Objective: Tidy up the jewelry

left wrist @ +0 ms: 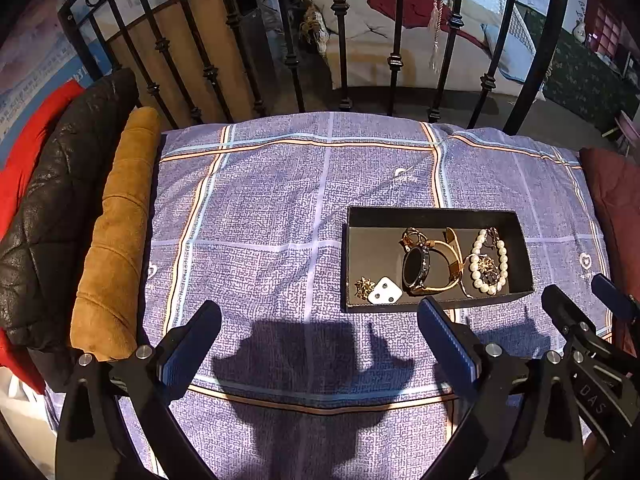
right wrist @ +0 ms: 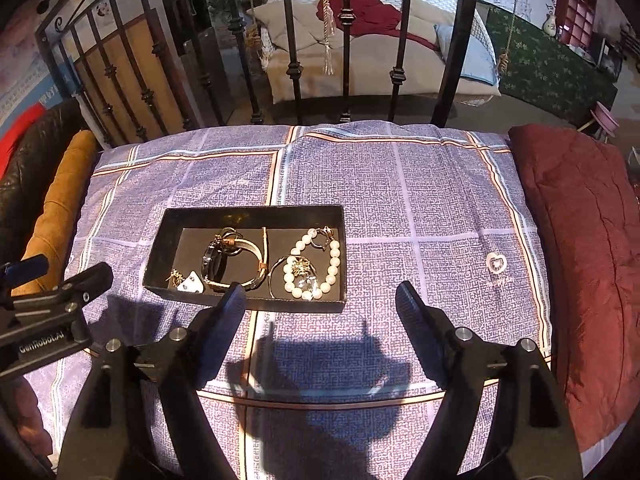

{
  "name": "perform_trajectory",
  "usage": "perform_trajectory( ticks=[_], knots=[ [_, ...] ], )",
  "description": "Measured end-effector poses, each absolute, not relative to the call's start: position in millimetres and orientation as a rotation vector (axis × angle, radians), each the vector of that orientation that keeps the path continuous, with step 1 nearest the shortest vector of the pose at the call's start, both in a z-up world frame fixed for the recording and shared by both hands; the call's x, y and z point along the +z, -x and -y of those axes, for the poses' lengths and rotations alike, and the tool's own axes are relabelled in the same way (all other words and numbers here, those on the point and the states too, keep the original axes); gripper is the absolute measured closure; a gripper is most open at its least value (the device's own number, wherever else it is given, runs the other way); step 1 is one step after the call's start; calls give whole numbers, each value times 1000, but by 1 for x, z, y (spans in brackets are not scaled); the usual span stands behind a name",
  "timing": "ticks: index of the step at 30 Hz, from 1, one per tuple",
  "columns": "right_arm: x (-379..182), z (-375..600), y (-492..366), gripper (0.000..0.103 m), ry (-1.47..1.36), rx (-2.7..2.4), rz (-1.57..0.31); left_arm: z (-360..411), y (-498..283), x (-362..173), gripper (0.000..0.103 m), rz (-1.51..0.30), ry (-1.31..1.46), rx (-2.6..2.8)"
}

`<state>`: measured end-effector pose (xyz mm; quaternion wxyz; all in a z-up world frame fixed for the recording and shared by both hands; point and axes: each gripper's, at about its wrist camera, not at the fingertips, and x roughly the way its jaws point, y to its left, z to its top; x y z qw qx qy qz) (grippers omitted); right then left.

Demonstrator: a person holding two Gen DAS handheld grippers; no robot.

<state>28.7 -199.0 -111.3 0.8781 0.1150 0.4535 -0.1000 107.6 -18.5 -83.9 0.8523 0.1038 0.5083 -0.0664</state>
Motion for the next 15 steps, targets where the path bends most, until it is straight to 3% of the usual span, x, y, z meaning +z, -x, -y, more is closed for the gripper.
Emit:
perform_trajectory(
  ticks=[15],
  knots=[
    [-112, 203, -28, 26, -241, -219, -949, 23, -102, -86, 7, -1084, -217, -156]
  ],
)
